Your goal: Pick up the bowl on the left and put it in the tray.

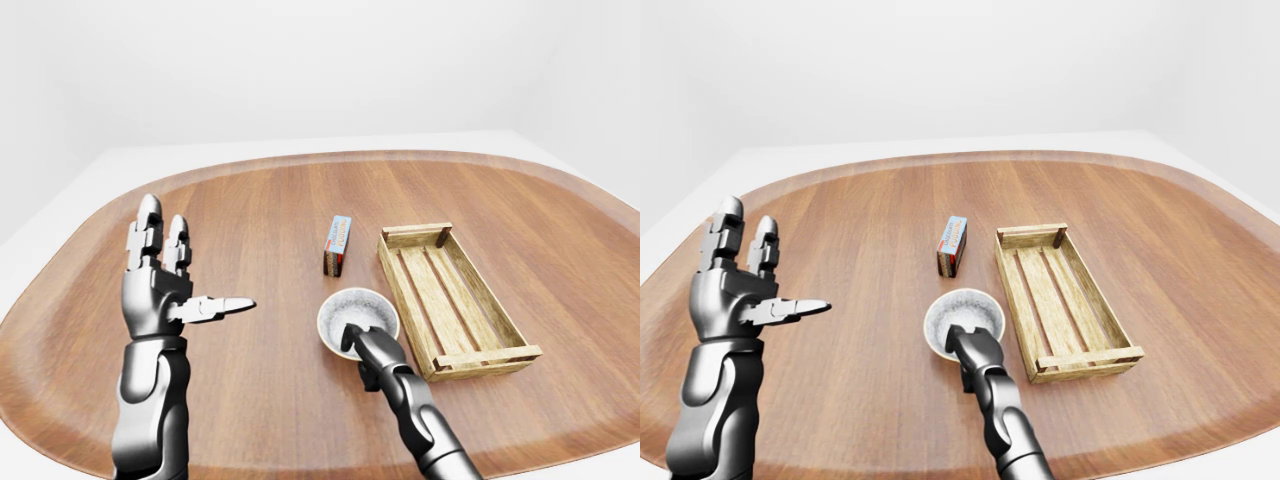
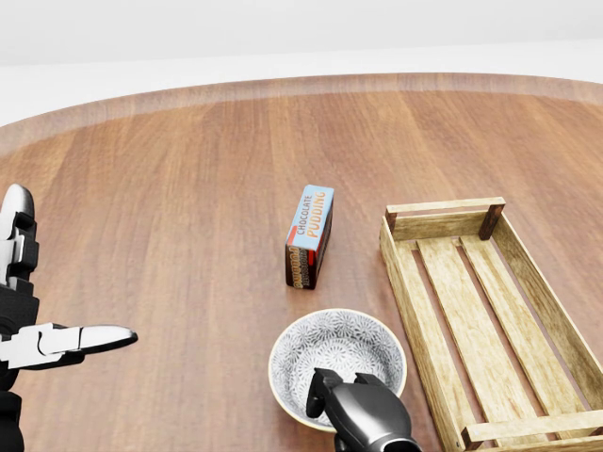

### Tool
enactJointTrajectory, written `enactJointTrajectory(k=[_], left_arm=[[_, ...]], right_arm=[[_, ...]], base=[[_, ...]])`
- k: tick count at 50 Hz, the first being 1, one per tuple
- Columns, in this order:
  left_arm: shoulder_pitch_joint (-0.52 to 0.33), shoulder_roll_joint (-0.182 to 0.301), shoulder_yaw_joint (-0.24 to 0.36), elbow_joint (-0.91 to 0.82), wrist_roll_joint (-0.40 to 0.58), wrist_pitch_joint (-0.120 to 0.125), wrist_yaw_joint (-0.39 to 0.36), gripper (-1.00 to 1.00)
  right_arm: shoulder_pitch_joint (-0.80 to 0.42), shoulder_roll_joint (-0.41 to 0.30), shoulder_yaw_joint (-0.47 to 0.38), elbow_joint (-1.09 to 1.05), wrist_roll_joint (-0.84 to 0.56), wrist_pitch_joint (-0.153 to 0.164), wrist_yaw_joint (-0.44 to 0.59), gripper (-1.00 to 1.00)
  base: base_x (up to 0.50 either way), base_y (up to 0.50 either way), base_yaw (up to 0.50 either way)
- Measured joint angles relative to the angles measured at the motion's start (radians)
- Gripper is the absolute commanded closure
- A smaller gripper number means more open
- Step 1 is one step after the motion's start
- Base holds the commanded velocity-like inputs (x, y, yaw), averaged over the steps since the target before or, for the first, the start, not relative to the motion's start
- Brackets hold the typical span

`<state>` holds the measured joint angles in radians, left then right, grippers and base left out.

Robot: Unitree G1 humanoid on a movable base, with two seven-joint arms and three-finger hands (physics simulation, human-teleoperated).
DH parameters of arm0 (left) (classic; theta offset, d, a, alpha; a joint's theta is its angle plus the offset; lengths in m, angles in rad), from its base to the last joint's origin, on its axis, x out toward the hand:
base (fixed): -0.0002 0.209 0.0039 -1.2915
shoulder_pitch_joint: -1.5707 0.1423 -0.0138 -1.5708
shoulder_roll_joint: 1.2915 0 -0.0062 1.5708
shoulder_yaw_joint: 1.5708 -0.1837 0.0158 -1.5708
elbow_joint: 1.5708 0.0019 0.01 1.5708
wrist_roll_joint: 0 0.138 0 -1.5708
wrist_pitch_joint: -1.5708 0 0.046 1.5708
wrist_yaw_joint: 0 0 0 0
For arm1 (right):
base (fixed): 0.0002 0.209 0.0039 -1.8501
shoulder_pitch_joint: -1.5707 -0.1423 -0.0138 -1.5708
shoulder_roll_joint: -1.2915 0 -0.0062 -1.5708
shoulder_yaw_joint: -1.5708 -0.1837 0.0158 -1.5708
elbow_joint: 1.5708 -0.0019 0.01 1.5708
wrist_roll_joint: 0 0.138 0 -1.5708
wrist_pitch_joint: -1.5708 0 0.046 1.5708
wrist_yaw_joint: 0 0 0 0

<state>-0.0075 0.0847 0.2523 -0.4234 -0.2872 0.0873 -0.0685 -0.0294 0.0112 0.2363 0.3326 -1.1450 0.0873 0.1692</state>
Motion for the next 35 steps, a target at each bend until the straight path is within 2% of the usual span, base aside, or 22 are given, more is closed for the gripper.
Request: enactJointTrajectory(k=[14, 22, 35], left_arm=[[0.006, -0.004, -0.005, -0.007, 0.006, 0.0, -0.001, -1.0], [0.009, -0.007, -0.009, -0.008, 0.009, 0.0, -0.002, -1.0], [0.012, -0.01, -0.015, -0.006, 0.014, 0.0, -0.004, -1.0]], right_arm=[[0.013, -0.002, 0.007, -0.04, 0.011, 0.0, 0.027, 1.0], [0.027, 0.005, 0.029, -0.139, 0.022, 0.0, 0.101, 1.0], [0.024, 0.025, 0.053, -0.326, -0.051, 0.0, 0.24, 1.0]], base=[[0.0, 0.0, 0.0], [0.0, 0.0, 0.0], [0.0, 0.0, 0.0]])
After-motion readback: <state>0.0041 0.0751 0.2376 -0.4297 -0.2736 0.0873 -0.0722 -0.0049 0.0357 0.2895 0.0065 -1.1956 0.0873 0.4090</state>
